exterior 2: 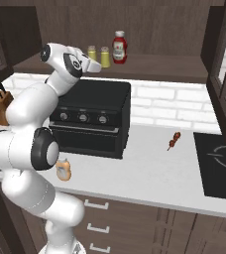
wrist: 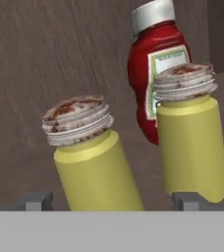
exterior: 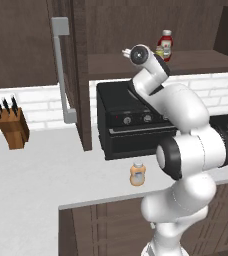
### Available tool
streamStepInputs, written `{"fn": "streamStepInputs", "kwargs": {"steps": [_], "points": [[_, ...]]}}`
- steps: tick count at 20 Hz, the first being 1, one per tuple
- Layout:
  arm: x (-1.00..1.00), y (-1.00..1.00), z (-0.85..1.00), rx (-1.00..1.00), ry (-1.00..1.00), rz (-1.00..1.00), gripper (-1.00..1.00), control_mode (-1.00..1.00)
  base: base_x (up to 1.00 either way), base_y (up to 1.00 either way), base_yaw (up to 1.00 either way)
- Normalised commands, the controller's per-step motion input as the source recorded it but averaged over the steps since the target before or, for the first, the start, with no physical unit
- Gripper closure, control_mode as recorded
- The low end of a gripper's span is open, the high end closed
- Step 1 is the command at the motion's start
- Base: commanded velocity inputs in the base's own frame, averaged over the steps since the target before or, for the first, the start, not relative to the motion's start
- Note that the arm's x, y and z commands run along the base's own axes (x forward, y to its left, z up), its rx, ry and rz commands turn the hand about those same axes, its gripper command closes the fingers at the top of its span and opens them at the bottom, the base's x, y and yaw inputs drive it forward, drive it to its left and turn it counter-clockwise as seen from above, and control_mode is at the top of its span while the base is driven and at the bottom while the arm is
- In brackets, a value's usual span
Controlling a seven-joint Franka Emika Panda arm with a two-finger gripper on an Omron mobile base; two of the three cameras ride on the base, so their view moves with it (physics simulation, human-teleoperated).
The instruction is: Put the shaker and condiment bottle from the counter next to their counterparts in the cabinet.
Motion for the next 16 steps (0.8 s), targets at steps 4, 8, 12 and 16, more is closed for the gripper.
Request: {"fn": "streamStepInputs", "kwargs": {"steps": [4,8,12,16], "points": [[-0.33,0.0,0.0,0.07,-0.02,0.0,-1.0,-1.0,0.0,0.0,0.0],[-0.48,0.16,0.02,0.08,-0.08,0.0,-1.0,-1.0,0.0,0.0,0.0],[-0.6,0.13,0.05,0.08,-0.08,0.0,-1.0,-1.0,0.0,0.0,0.0],[-0.85,0.02,0.08,0.07,-0.07,0.0,-1.0,-1.0,0.0,0.0,0.0]]}}
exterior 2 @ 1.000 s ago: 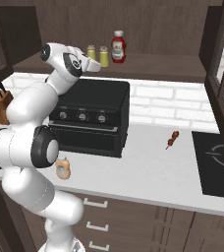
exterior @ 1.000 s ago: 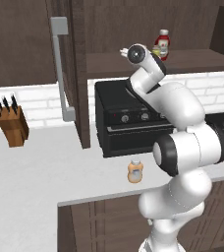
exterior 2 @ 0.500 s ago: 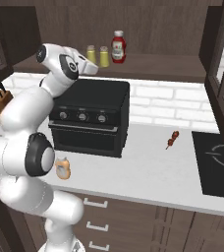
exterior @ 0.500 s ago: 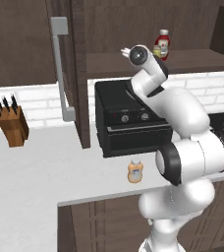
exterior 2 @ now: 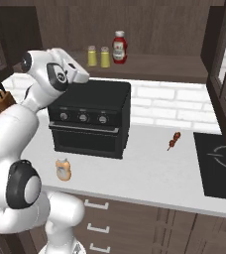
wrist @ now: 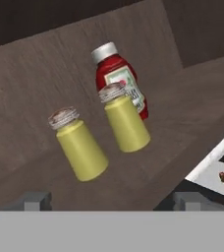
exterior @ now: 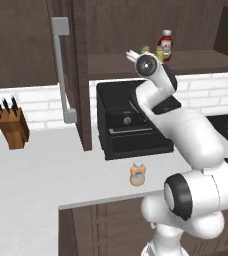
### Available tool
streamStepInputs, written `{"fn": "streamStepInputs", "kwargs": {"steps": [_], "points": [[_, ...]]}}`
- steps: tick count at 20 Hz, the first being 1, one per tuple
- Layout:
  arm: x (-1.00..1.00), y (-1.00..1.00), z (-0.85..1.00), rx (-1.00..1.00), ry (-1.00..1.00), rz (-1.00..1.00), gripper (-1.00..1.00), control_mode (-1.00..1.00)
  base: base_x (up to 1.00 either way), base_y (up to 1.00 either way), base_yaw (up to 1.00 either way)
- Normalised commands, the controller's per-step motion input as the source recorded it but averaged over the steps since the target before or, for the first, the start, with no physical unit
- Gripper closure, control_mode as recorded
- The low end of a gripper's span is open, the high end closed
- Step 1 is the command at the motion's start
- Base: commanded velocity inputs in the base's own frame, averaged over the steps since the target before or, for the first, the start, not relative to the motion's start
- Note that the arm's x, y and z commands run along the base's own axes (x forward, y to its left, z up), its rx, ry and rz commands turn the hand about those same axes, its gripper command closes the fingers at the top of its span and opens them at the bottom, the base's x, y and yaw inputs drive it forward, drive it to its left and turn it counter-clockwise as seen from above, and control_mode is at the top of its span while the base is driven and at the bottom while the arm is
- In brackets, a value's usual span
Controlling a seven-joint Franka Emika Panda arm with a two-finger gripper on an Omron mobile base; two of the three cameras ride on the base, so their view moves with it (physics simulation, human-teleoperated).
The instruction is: Put the shaker and condiment bottle from the counter next to their counterparts in the cabinet.
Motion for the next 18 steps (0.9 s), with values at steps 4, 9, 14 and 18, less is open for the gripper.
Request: {"fn": "streamStepInputs", "kwargs": {"steps": [4,9,14,18], "points": [[-1.0,0.0,0.02,0.03,-0.07,0.0,-1.0,-1.0,0.0,0.0,0.0],[-1.0,-0.1,0.0,0.0,-0.06,0.0,-1.0,-1.0,0.0,0.0,0.0],[-0.93,-0.06,0.05,0.0,-0.03,0.11,-1.0,-1.0,0.0,0.0,0.0],[-0.97,-0.05,0.0,0.0,0.0,0.16,-1.0,-1.0,0.0,0.0,0.0]]}}
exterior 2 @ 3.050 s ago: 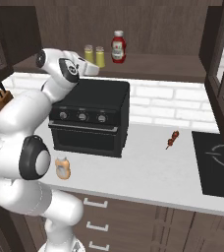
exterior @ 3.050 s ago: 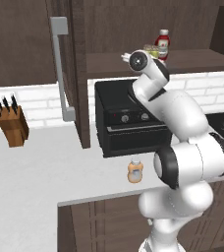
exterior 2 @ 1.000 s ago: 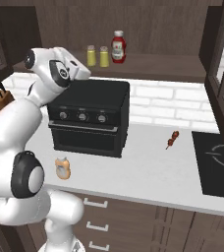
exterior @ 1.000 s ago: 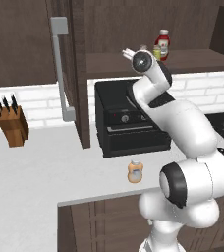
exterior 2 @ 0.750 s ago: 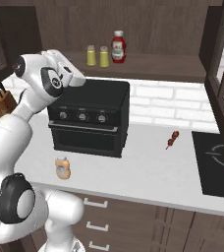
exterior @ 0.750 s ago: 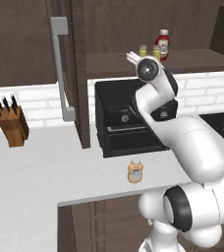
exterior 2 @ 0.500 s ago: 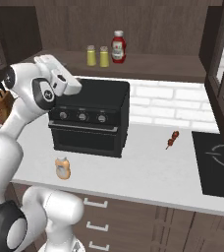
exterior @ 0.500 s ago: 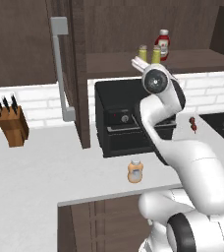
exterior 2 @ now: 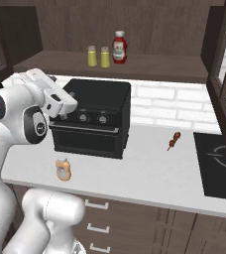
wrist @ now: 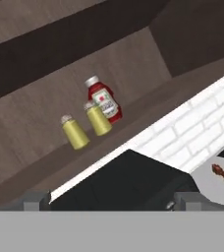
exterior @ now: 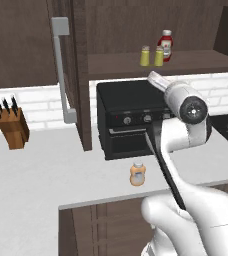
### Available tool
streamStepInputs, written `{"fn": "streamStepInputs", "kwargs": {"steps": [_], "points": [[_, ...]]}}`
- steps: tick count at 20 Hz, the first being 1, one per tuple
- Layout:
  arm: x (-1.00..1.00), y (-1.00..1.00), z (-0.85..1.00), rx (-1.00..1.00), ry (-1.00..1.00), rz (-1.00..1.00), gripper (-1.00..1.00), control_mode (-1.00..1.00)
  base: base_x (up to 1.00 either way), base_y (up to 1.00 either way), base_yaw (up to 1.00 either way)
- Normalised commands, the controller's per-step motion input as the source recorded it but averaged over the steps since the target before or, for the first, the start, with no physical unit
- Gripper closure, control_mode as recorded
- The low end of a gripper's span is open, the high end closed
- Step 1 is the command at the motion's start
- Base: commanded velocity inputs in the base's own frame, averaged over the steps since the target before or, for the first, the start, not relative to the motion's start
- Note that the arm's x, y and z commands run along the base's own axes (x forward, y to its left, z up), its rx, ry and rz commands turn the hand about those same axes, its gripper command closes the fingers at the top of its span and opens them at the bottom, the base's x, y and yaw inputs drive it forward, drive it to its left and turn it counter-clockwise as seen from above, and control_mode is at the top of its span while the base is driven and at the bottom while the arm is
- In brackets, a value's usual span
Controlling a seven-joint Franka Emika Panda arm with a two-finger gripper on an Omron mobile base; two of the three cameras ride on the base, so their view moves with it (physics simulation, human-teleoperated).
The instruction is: Put the shaker and condiment bottle from the counter next to their counterparts in the cabinet.
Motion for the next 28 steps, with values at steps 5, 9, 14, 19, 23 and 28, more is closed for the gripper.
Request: {"fn": "streamStepInputs", "kwargs": {"steps": [5,9,14,19,23,28], "points": [[-0.88,-0.08,0.0,0.0,0.01,0.21,-1.0,-1.0,0.0,0.0,0.0],[-0.71,-0.11,-0.01,0.0,0.04,0.22,-1.0,-1.0,0.0,0.0,0.0],[-0.36,-0.12,-0.03,0.0,0.08,0.19,-1.0,-1.0,0.0,0.0,0.0],[-0.41,-0.02,-0.28,-0.08,0.02,0.19,-1.0,-1.0,0.0,0.0,0.0],[-0.42,-0.02,-0.73,-0.25,-0.04,0.16,-1.0,-1.0,0.0,0.0,0.0],[-0.25,-0.02,-0.72,-0.22,-0.13,0.2,-1.0,-1.0,0.0,0.0,0.0]]}}
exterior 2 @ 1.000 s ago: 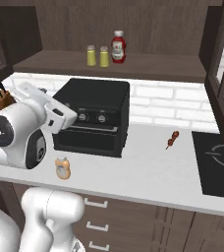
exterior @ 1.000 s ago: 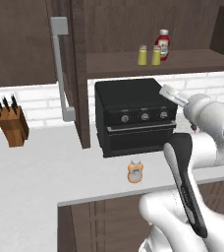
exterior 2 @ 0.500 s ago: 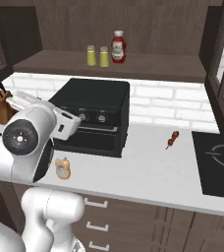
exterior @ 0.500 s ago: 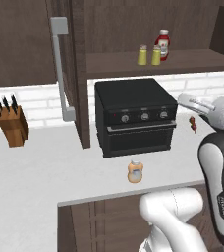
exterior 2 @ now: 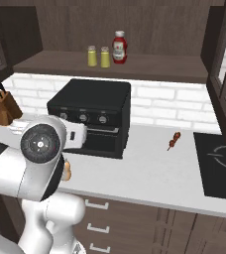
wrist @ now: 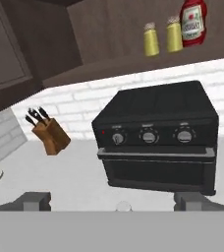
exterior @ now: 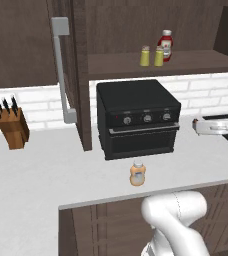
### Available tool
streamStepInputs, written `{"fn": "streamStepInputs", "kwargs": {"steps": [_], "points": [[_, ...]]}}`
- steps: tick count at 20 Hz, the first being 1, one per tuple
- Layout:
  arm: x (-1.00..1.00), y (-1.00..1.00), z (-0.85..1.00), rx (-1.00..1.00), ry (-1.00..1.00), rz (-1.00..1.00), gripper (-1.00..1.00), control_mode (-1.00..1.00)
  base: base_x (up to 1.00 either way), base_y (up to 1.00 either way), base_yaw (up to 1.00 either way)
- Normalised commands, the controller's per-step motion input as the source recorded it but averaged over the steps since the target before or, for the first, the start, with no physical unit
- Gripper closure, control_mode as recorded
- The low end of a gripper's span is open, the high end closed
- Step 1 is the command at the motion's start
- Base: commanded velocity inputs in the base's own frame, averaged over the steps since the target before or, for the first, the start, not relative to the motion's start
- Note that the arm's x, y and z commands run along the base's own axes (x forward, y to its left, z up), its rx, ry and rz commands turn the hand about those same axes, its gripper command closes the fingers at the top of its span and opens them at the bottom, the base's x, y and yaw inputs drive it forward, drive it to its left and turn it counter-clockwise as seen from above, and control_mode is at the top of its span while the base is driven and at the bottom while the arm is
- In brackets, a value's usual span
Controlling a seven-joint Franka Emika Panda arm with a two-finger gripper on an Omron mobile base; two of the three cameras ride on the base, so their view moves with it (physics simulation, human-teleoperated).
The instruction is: Put the shaker and condiment bottle from the counter next to their counterparts in the cabinet.
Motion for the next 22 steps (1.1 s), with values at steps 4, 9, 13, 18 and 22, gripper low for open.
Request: {"fn": "streamStepInputs", "kwargs": {"steps": [4,9,13,18,22], "points": [[0.0,-0.01,-0.77,-0.19,-0.25,0.25,-1.0,-1.0,0.0,0.0,0.0],[0.11,0.0,-0.95,-0.17,-0.32,0.25,-1.0,-1.0,0.0,0.0,0.0],[0.15,0.0,-0.98,-0.2,-0.28,0.22,-1.0,-1.0,0.0,0.0,0.0],[0.1,0.18,-0.5,-0.25,-0.18,0.11,-1.0,-1.0,0.0,0.0,0.0],[0.11,0.17,-0.57,-0.22,-0.21,0.08,-1.0,-1.0,0.0,0.0,0.0]]}}
